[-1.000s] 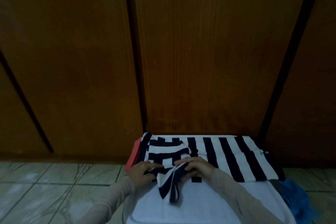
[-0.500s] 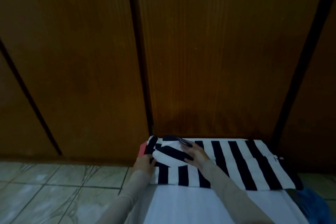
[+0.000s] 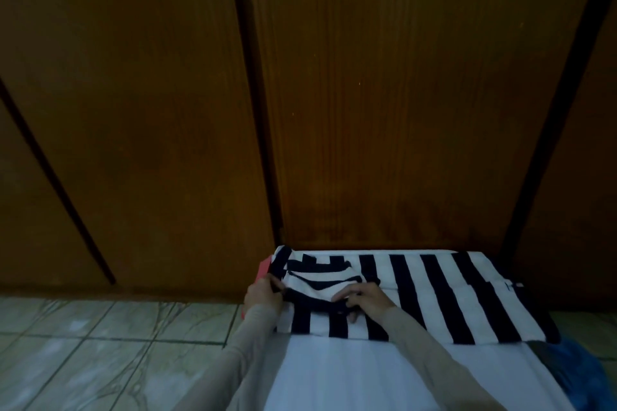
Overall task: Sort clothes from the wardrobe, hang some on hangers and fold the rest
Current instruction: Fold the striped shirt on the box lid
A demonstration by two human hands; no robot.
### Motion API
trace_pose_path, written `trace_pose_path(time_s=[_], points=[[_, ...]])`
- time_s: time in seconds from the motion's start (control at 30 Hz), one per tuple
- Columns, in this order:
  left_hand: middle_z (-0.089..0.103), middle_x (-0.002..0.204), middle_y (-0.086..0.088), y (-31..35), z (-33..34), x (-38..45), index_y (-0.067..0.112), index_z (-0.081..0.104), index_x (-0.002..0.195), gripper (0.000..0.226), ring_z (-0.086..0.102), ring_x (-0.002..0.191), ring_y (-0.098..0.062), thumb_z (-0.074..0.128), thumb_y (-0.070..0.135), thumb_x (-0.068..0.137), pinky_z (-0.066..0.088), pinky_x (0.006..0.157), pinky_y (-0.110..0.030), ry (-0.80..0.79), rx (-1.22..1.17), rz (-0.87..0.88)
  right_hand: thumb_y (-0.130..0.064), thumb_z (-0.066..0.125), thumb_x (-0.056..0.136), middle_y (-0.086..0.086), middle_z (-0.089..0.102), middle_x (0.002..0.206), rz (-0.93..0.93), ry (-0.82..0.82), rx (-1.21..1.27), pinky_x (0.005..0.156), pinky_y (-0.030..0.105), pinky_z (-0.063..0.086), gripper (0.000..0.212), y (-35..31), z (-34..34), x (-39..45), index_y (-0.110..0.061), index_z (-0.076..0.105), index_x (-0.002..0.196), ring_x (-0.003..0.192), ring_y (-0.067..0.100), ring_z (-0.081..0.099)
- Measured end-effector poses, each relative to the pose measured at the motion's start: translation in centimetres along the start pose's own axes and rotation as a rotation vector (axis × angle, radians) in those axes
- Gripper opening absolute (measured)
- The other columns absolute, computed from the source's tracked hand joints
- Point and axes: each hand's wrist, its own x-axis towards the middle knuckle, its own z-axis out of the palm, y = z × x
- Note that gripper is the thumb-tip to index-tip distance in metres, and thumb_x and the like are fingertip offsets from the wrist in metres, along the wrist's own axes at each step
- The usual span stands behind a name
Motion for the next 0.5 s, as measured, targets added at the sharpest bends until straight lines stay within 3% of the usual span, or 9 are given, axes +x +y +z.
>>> trace_pose_path(time_s=[0.1,0.2,0.27,0.33,0.4,0.43,0.5], points=[[0.062,0.111,-0.012,-0.5,-0.3,0.4,0.017,0.057,0.076,0.02,0.055,0.093,-0.022,0.052,0.006,0.092,0.042,0.081,-0.025,-0.01,-0.118,-0.031,0.012,0.04,0.09,0.005,0.063,0.084,0.005,-0.022,-0.021,0.05,0.018,0.048,0.04,0.1,-0.4,-0.7,-0.012,0.07,0.08,0.042,0.008,0.053],[0.064,0.114,-0.011,-0.4,-0.1,0.2,0.011,0.067,0.101,0.018,0.059,0.102,-0.025,0.051,0.009,0.093,0.045,0.087,-0.028,-0.001,-0.094,-0.038,0.003,0.048,0.092,0.004,0.063,0.075,0.047,-0.057,-0.146,0.05,0.016,0.044,0.025,0.2,0.0,-1.5,-0.014,0.067,0.091,0.051,0.002,0.059],[0.065,0.113,-0.01,-0.1,0.3,-0.3,0.012,0.066,0.109,0.024,0.061,0.1,-0.024,0.047,0.01,0.095,0.048,0.089,-0.031,0.029,-0.002,-0.005,-0.018,0.057,0.091,-0.003,0.063,0.079,0.026,0.001,-0.403,0.062,0.016,0.045,0.012,-0.3,0.3,-1.8,-0.025,0.066,0.093,0.07,0.005,0.061],[0.065,0.111,-0.008,0.2,0.6,-0.8,0.013,0.062,0.111,0.025,0.059,0.093,-0.021,0.041,0.013,0.098,0.048,0.089,-0.031,0.058,0.067,0.061,-0.035,0.055,0.089,-0.011,0.056,0.079,-0.086,0.195,-0.812,0.08,0.023,0.044,0.013,-0.3,0.4,-1.8,-0.031,0.067,0.093,0.082,0.008,0.054],[0.06,0.122,-0.005,0.3,1.0,-1.1,0.014,0.055,0.122,0.029,0.057,0.097,-0.017,0.036,0.018,0.1,0.046,0.093,-0.029,0.048,0.056,0.162,-0.034,0.055,0.084,-0.011,0.049,0.076,-0.311,0.519,-1.054,0.087,0.035,0.043,0.015,0.3,0.5,-1.6,-0.03,0.068,0.081,0.081,0.009,0.05],[0.052,0.133,-0.004,0.1,1.3,-1.1,0.016,0.048,0.131,0.033,0.055,0.108,-0.018,0.035,0.02,0.1,0.044,0.099,-0.031,0.046,0.072,0.22,-0.033,0.057,0.075,-0.01,0.052,0.077,-0.415,0.643,-1.084,0.082,0.038,0.046,0.011,0.6,0.6,-1.5,-0.03,0.068,0.071,0.081,0.01,0.05],[0.028,0.152,-0.003,-0.2,1.7,-1.4,0.018,0.03,0.144,0.044,0.035,0.134,-0.02,0.031,0.025,0.101,0.032,0.111,-0.035,0.082,0.244,0.323,-0.035,0.058,0.062,-0.006,0.061,0.089,-0.488,0.686,-1.162,0.08,0.038,0.043,0.01,0.9,0.9,-1.4,-0.032,0.067,0.066,0.088,0.009,0.049]])
